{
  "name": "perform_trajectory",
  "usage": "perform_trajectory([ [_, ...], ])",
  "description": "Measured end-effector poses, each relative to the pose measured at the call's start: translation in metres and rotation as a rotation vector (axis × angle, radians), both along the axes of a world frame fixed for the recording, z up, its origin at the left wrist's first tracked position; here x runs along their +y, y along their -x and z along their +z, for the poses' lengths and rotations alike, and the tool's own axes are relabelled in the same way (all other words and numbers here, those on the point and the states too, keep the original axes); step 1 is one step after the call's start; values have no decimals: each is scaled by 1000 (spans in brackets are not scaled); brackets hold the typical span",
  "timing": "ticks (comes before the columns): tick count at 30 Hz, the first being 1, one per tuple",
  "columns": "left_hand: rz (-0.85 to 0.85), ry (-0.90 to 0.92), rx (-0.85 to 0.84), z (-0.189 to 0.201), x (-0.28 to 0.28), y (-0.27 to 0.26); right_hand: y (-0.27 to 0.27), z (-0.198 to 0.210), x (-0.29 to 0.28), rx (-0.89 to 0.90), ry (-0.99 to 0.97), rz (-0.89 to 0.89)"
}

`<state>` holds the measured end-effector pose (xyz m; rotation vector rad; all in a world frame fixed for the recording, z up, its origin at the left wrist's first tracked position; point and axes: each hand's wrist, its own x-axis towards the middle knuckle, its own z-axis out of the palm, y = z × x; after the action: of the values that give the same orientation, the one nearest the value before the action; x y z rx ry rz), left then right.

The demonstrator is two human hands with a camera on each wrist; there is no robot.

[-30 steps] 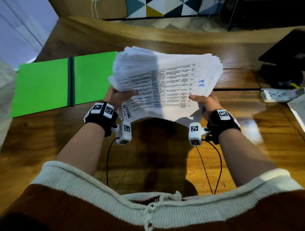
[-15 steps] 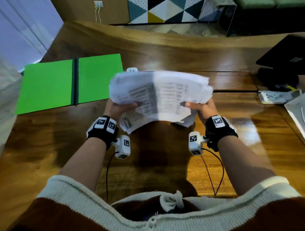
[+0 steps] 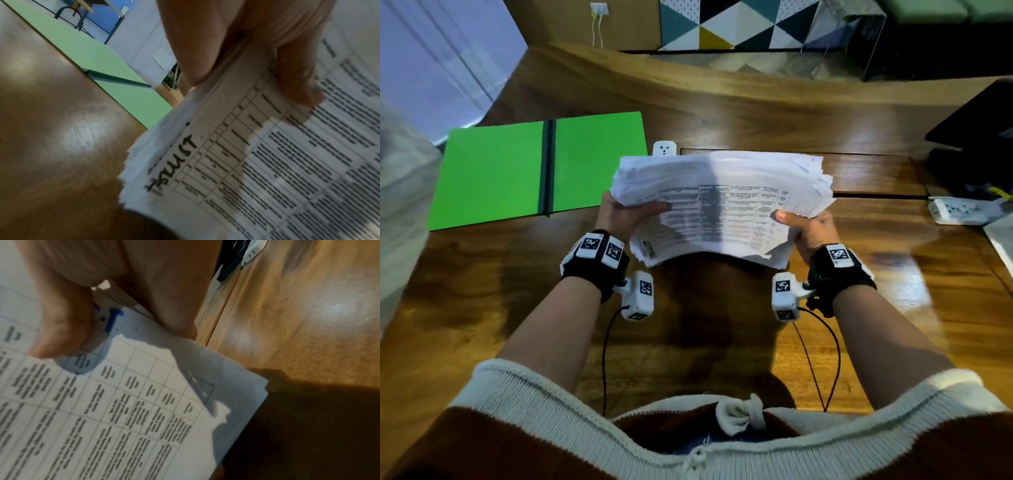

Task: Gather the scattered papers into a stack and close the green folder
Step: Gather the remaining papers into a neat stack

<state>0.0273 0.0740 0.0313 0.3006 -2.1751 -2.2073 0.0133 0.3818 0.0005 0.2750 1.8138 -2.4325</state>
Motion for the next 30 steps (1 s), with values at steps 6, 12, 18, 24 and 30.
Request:
perform_trajectory([
  [6,-36,46,-115,7,-11,-1,7,-2,-1,-23,-64,85],
  [12,-249,618,13,69,-15,36,11,0,-2,-33,-42,92],
  [18,-794,1549,-9,94,68,66,12,3,-3,-38,-35,126],
  [24,-739,1362,-47,84,90,77,12,0,-1,-51,-21,134],
  [30,-849,1361,-138,85,89,84,15,-1,-3,-60,-8,101],
])
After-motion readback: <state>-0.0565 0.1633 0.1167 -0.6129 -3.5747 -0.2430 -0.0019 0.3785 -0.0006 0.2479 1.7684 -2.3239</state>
